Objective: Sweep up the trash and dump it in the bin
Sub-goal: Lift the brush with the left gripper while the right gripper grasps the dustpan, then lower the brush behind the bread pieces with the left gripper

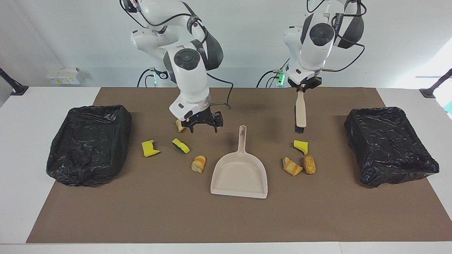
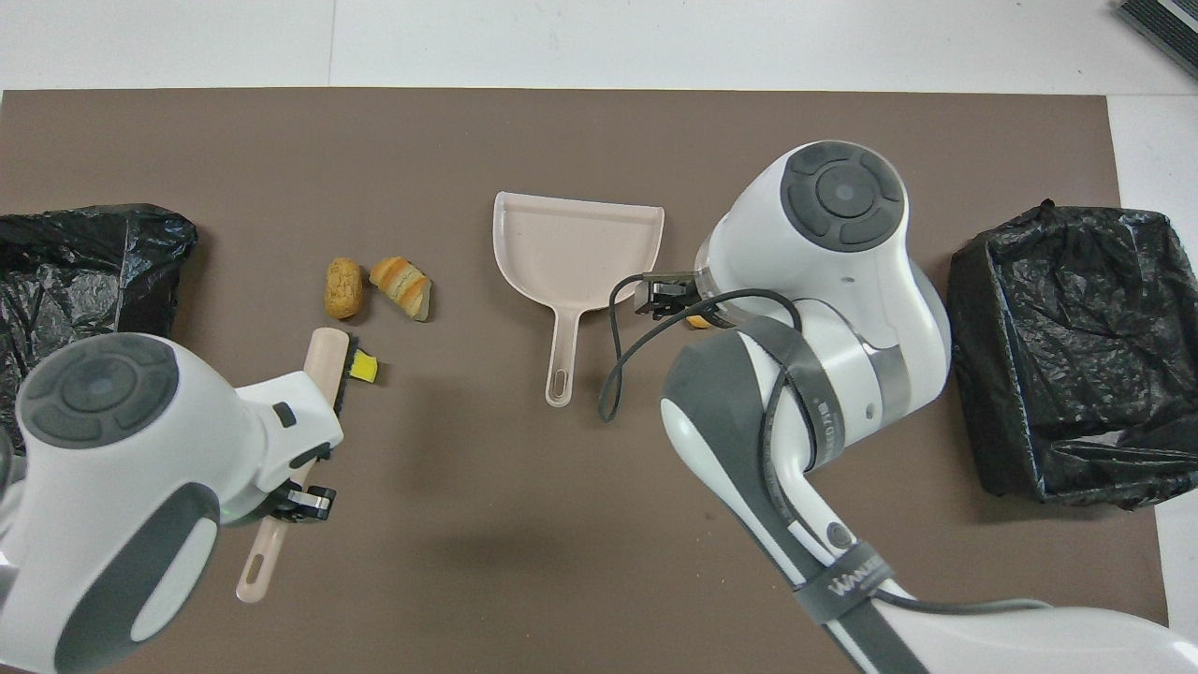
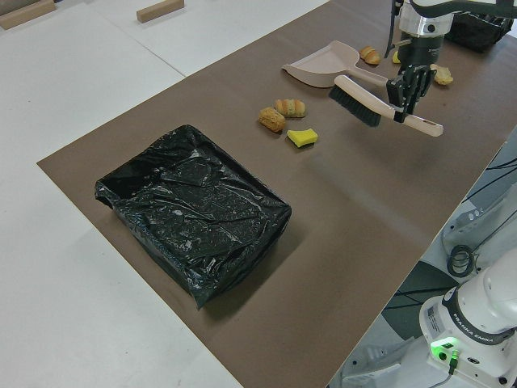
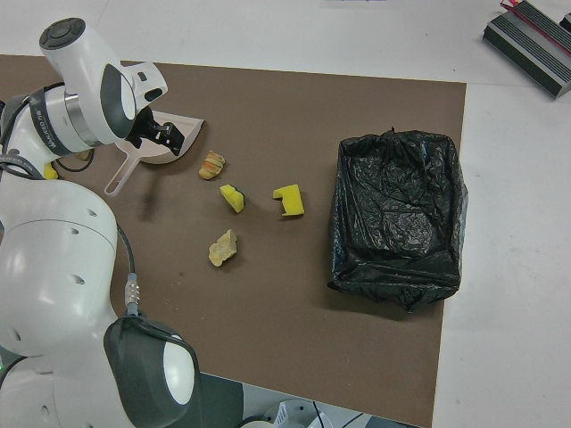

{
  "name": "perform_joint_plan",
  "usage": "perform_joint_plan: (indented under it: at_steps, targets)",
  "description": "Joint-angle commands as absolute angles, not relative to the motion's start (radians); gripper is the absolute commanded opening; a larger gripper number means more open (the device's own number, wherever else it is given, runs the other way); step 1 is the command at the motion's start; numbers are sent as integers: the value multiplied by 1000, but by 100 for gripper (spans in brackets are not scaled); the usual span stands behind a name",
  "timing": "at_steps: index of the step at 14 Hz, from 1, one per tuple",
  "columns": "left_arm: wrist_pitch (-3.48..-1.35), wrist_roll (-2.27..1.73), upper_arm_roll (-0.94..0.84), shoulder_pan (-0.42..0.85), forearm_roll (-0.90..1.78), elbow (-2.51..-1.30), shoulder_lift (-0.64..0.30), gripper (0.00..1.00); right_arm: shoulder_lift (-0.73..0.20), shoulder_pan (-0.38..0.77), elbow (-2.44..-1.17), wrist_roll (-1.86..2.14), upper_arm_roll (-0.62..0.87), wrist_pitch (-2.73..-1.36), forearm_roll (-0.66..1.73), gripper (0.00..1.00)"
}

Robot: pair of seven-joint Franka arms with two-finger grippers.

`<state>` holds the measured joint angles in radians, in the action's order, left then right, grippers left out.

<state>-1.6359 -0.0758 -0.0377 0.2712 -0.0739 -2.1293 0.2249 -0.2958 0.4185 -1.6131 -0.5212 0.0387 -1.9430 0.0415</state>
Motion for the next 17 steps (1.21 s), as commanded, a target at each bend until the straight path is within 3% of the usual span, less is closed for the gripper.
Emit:
perform_joint_plan:
  at_steps: [1, 4, 7, 10, 14, 17]
  targets:
    - [-1699, -28, -52, 148, -97, -1998, 100, 0, -353, 494, -1592, -652, 32, -2002, 18, 100]
    - [-1736, 76, -52, 46, -123, -1861, -21, 0, -429, 575, -1572, -773, 29, -2077, -23, 100]
    - [-1759, 98, -52, 43, -207, -1734, -203, 0, -504, 618, -1514, -824, 29, -2080, -55, 100]
    - [-1810, 98, -54, 38, -195, -1764, -215, 0, -509, 615, -1519, -816, 35, -2097, -92, 98]
    - [-1827, 95, -58, 52, -193, -1839, -204, 0, -520, 635, -1525, -812, 37, -2102, -126, 64]
    - [-1832, 94, -61, 54, -189, -1859, -195, 0, -522, 630, -1526, -805, 37, -2111, -123, 60]
